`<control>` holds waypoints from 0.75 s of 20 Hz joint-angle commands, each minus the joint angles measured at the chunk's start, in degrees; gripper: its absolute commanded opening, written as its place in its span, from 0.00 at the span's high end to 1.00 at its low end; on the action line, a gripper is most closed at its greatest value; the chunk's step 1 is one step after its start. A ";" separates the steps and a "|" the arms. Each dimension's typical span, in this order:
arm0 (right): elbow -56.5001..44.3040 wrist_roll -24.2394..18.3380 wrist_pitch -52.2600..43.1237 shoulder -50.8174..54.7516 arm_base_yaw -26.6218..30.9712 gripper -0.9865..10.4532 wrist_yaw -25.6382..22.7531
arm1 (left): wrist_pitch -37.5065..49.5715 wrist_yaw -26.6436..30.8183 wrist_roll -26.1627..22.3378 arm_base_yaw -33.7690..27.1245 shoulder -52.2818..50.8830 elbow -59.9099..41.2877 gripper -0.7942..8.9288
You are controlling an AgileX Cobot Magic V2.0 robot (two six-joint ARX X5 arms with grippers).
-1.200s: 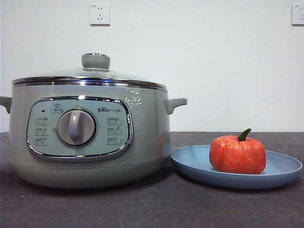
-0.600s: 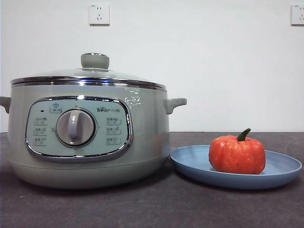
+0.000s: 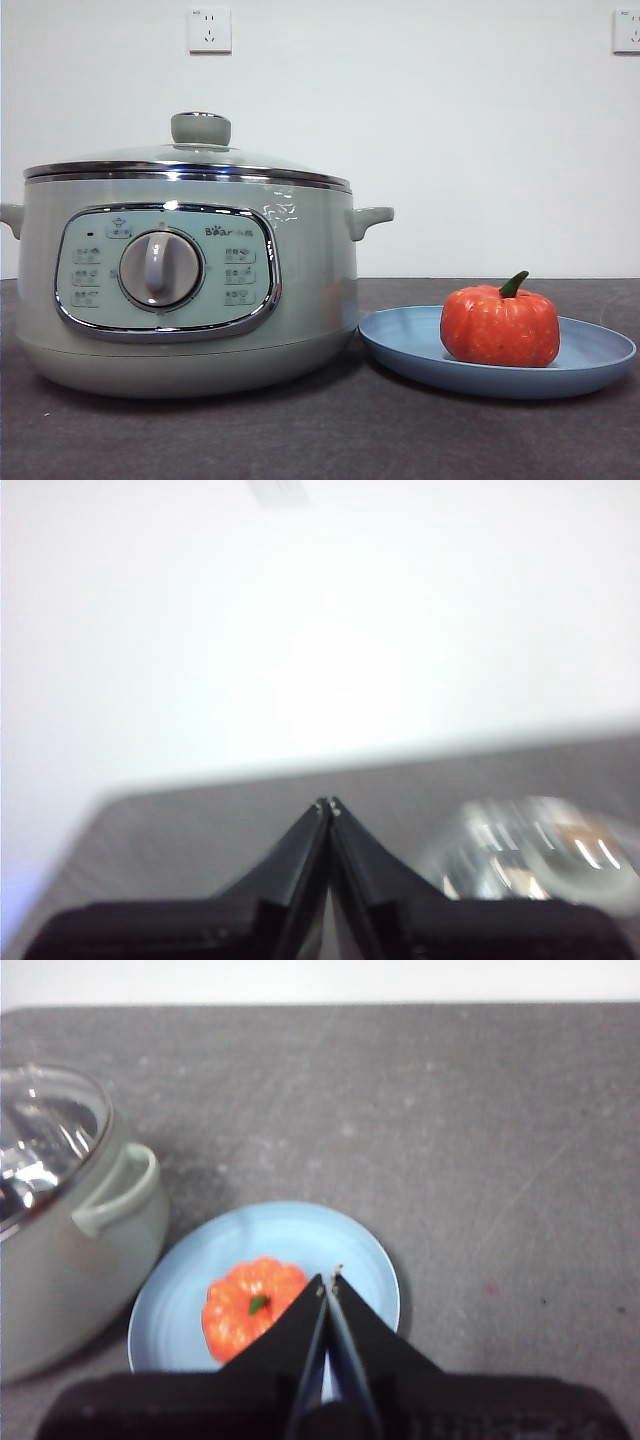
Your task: Take the pumpkin out from the steamer,put the pumpkin in the blue plate,close the lid
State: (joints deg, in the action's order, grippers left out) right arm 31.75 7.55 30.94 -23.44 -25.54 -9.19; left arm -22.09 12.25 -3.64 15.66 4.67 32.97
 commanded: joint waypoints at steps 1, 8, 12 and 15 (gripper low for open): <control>-0.26 0.48 1.09 0.09 -0.04 0.93 -0.13 | 5.57 -0.81 -0.92 -4.00 -3.28 -8.79 0.92; -0.26 0.48 4.35 0.09 -0.04 0.93 -0.13 | 12.44 -12.79 -0.04 -9.94 -4.57 -25.62 0.92; -0.26 0.48 4.79 0.04 -0.04 0.93 -0.17 | 14.45 -13.73 5.29 -11.06 -4.57 -32.87 0.92; -0.26 0.50 4.79 0.04 -0.04 0.93 -0.17 | 12.13 -13.84 5.53 -11.19 -4.57 -32.83 0.92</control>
State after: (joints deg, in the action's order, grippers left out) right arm 31.75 7.55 36.03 -23.44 -25.54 -9.19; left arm -9.91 -1.28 1.13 4.62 0.25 1.04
